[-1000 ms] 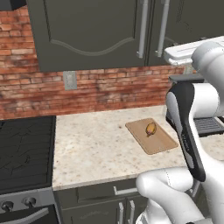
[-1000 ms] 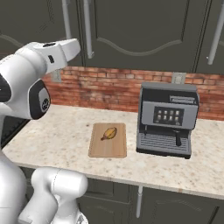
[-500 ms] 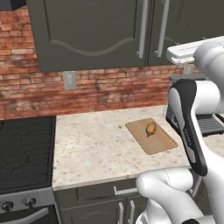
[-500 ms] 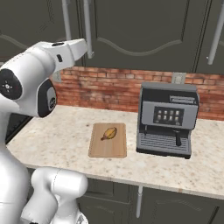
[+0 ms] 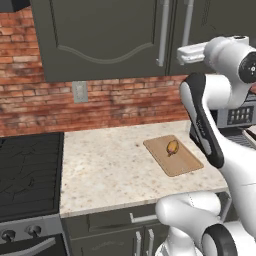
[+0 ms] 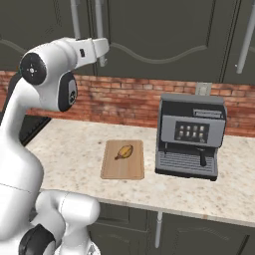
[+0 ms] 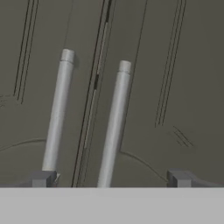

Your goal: Open the cabinet, retrieve the rolling pin, and place it next to the meat on the cutting board to prepare for tenderizing.

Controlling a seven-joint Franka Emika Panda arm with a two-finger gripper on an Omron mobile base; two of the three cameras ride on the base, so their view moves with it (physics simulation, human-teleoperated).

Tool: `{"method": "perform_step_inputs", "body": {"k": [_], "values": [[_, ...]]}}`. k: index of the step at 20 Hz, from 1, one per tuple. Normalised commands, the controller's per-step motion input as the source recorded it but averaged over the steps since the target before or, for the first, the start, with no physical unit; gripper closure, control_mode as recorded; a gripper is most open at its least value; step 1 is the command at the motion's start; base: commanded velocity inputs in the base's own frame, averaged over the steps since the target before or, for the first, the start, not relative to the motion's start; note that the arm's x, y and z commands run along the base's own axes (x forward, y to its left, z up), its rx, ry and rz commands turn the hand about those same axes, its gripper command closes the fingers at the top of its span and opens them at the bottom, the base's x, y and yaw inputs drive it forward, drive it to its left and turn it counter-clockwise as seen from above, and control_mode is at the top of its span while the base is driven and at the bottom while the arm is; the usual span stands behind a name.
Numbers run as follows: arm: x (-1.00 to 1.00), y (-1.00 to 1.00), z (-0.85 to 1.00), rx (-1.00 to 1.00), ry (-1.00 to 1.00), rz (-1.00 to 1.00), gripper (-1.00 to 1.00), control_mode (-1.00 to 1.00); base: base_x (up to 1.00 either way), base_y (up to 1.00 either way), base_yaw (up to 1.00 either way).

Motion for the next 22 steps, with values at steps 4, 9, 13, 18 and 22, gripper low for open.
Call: {"method": "perform_step_inputs", "body": {"k": [4,9,13,18,22], "values": [[0.29,0.06,0.0,0.02,0.08,-0.02,-1.0,-1.0,0.0,0.0,0.0],[0.41,0.09,0.0,0.08,0.15,-0.02,-1.0,-1.0,0.0,0.0,0.0],[0.46,0.01,0.0,0.12,0.16,0.0,-1.0,-1.0,0.0,0.0,0.0],[0.37,0.0,0.0,0.08,0.1,0.0,-1.0,-1.0,0.0,0.0,0.0],[0.35,-0.02,0.0,0.02,0.03,0.0,-1.0,-1.0,0.0,0.0,0.0]]}}
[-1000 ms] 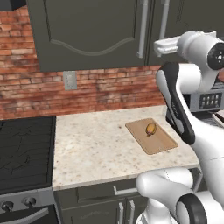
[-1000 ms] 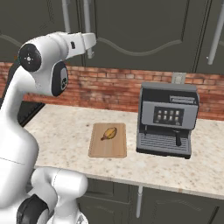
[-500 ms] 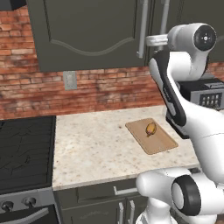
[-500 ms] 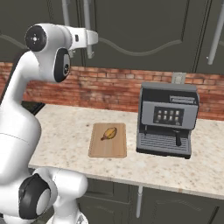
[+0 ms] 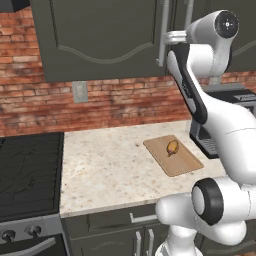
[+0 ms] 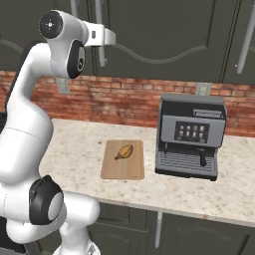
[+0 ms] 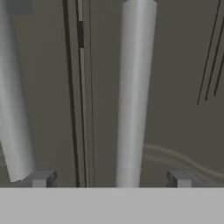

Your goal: Open the cabinet, retrieve the rolling pin, and place it next to the meat on the cutting board to prepare for tenderizing.

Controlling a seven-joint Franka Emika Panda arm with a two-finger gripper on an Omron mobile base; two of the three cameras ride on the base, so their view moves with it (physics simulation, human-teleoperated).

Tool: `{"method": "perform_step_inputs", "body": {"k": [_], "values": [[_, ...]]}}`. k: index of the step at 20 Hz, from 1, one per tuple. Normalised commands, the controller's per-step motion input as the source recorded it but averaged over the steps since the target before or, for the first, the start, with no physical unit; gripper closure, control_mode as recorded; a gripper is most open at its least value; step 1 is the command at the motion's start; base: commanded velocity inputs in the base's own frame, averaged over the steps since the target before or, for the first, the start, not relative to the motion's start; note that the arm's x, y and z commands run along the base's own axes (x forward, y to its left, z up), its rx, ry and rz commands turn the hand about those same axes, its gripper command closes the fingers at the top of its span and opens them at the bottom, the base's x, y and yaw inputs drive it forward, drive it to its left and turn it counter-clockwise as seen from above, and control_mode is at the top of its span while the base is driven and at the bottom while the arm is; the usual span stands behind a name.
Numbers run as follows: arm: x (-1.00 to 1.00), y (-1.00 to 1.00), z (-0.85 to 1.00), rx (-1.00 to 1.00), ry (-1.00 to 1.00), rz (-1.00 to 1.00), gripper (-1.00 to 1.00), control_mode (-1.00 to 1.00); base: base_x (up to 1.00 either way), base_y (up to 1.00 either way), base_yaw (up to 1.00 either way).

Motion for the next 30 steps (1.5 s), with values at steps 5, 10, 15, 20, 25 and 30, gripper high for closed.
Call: {"method": "perform_step_inputs", "body": {"k": [5,10,15,20,25,30], "values": [[0.47,0.0,0.0,0.0,0.01,0.0,-1.0,-1.0,0.0,0.0,0.0],[0.68,0.0,0.0,0.0,0.02,0.0,-1.0,-1.0,0.0,0.0,0.0],[0.76,0.06,0.0,0.0,0.08,0.0,1.0,-1.0,0.0,0.0,0.0],[0.25,0.1,0.0,0.0,0.05,0.02,1.0,-1.0,0.0,0.0,0.0],[0.37,-0.01,0.0,0.0,0.0,0.06,1.0,-1.0,0.0,0.0,0.0],[0.42,-0.14,0.0,0.03,0.0,0.07,1.0,-1.0,0.0,0.0,0.0]]}}
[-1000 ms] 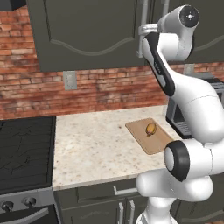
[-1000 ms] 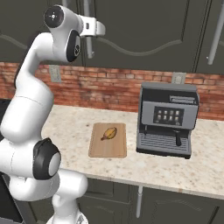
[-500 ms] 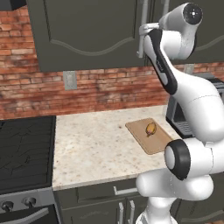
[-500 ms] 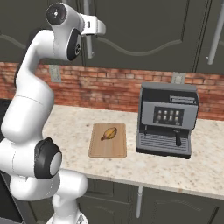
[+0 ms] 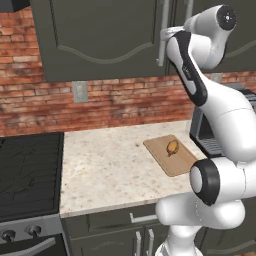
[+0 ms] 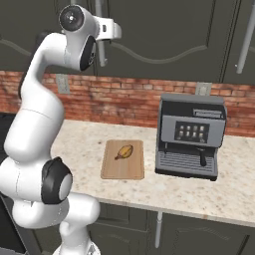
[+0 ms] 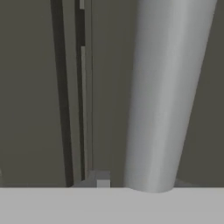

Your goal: Open the cabinet, retrieve the rolling pin, and place it next to the meat on the cutting board to prepare for tenderizing.

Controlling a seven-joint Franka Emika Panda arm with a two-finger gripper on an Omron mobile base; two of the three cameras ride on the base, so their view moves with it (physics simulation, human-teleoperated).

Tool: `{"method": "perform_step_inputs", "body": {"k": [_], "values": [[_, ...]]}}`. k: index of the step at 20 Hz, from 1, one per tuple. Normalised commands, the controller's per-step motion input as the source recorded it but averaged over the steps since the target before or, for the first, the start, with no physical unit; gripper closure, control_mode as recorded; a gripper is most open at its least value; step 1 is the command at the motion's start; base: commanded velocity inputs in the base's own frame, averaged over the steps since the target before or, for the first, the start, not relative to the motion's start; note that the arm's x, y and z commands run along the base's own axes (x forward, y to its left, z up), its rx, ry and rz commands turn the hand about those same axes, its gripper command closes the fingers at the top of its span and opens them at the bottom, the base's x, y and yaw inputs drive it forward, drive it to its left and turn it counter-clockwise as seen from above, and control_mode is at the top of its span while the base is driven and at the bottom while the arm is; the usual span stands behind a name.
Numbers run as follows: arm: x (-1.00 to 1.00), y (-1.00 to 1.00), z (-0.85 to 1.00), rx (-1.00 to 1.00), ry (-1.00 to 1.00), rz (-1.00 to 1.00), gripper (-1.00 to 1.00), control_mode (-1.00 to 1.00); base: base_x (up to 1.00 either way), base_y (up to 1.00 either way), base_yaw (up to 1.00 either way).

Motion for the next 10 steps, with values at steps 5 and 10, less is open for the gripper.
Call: {"method": "perform_step_inputs", "body": {"k": [5,10], "values": [[0.38,-0.15,0.0,0.03,0.0,0.06,1.0,-1.0,0.0,0.0,0.0],[0.13,-0.18,0.0,0.01,0.0,0.04,1.0,-1.0,0.0,0.0,0.0]]}}
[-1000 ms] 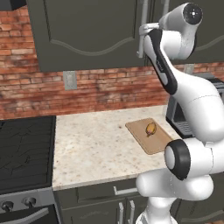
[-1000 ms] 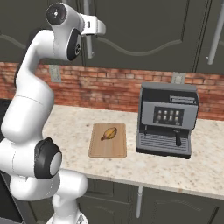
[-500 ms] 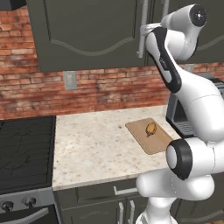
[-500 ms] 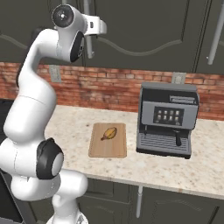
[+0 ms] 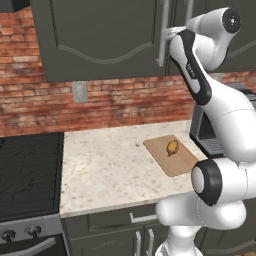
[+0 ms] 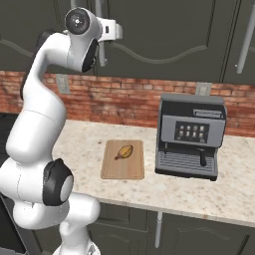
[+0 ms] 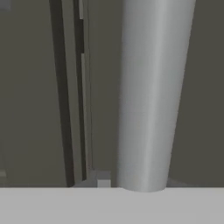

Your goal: Open the cabinet, retrieve the rolling pin, and place it next to the meat on the cutting board to prepare for tenderizing.

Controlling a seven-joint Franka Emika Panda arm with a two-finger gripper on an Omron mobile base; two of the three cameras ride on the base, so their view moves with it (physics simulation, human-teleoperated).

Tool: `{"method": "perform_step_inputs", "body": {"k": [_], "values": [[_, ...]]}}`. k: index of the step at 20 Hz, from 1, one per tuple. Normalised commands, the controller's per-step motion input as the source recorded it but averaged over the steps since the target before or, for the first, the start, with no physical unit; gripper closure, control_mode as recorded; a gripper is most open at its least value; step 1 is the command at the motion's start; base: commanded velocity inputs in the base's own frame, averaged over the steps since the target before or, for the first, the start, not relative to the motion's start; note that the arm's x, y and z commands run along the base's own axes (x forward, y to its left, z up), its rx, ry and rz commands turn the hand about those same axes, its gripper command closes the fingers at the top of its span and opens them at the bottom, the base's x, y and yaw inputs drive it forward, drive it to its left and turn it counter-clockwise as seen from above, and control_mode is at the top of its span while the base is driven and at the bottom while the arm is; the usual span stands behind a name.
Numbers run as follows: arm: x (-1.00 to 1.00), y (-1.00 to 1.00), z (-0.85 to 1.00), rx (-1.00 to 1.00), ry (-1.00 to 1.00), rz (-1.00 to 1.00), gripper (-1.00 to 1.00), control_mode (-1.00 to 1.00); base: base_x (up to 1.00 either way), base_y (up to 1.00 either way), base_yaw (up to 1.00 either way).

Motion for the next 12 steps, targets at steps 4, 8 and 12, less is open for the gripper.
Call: {"method": "perform_step_inputs", "body": {"k": [4,8,12], "values": [[0.02,-0.25,0.0,0.03,-0.01,0.06,1.0,-1.0,0.0,0.0,0.0],[0.08,-0.18,0.0,0.04,0.0,0.07,1.0,-1.0,0.0,0.0,0.0],[0.05,-0.06,0.0,0.01,0.0,0.07,1.0,-1.0,0.0,0.0,0.0]]}}
